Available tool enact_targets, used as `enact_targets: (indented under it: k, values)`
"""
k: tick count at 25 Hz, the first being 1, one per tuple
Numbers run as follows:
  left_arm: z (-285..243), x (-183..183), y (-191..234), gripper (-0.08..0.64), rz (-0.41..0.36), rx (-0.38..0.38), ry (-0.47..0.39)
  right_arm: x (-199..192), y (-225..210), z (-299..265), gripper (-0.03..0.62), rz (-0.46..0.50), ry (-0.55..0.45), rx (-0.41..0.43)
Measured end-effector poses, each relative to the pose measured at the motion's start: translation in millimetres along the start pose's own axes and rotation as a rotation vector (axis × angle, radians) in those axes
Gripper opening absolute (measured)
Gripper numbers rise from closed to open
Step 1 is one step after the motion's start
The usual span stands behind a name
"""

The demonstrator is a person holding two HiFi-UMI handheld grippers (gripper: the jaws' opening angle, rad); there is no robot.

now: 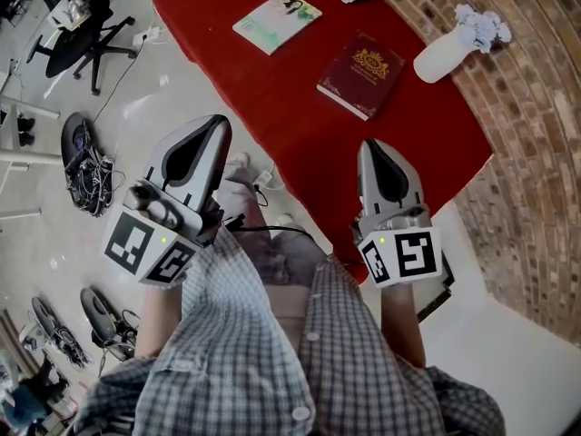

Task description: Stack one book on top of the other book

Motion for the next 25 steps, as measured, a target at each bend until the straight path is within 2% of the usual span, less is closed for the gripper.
enact_targets:
  k: [8, 14, 20, 25]
  values:
    - [-34, -1, 21, 0.008, 0.012, -0.079, 0.005, 1, -9, -11, 0.008, 0.003, -0.001, -0.088]
    - [-84, -4, 47, 0.008, 0.016, -0.195, 0.036, -4, -21, -28, 0.008, -0.032, 0.014, -0.217]
    - [-131, -8, 82, 0.008, 0.036, -0.286, 0.092, 1, -27, -66, 0.008, -0.054, 0.049, -0.301]
    - [-167, -7, 110, 0.008, 0.003, -0.384, 0.149, 5, -31, -97, 0.008, -0.084, 0.064, -0.391]
Point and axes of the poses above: the fingertips, and each gripper's own axes: z backward along the fingers, y to its left, x out of its top, the point moved 5 cm from there along z, backward along the fingers, and after that the axes turned 5 degrees about x, right-handed, at the moved point
